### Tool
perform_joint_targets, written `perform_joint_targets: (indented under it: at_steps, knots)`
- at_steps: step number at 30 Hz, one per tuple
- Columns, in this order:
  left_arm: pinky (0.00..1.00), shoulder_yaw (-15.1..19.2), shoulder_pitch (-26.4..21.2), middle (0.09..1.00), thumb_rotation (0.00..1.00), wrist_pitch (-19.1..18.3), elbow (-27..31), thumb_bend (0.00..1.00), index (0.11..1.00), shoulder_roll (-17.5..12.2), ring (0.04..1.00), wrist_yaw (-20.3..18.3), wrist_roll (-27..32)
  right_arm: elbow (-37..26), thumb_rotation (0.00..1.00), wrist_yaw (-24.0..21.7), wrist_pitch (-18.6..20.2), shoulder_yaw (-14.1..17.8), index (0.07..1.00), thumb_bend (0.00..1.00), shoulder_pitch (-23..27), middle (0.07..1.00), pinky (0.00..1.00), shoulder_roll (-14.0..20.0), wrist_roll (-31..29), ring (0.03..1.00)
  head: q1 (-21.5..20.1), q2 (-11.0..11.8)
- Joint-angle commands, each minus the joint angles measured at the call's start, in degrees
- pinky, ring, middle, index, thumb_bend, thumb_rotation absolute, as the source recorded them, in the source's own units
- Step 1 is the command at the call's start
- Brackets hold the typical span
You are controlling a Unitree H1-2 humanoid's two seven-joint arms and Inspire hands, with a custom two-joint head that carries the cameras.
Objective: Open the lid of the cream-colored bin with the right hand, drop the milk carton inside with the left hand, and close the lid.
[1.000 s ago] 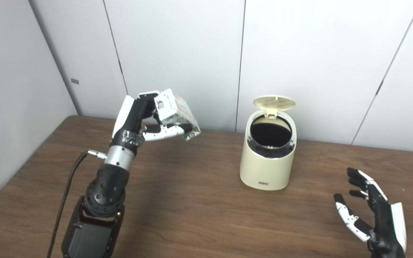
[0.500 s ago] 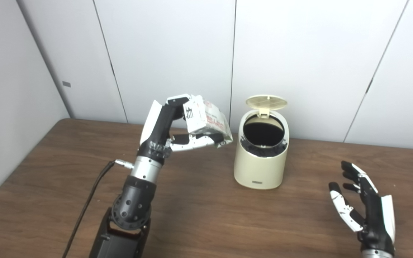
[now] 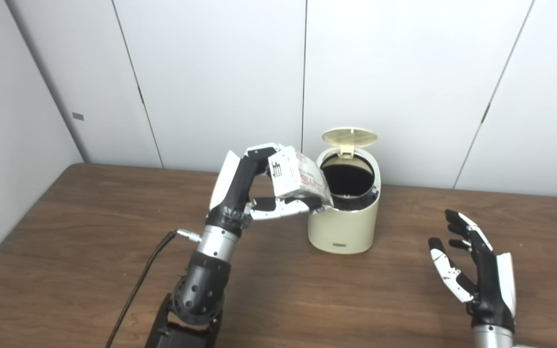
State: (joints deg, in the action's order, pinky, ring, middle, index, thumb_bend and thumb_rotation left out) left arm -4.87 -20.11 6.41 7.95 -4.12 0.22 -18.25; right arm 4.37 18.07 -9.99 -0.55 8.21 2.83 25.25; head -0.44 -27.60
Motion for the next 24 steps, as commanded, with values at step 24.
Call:
perform_joint_targets:
  at_steps: [24]
  knots:
    - [0.34, 0.5, -9.6, 0.485, 0.00, 15.9, -22.2, 0.50, 0.492, 5.6, 0.445, 11.7, -1.9, 5.6, 0.49, 5.1, -4.6, -3.1, 0.781, 0.18, -0.7, 0.793, 0.67, -1.4, 1.3, 0.777, -3.5, 0.7]
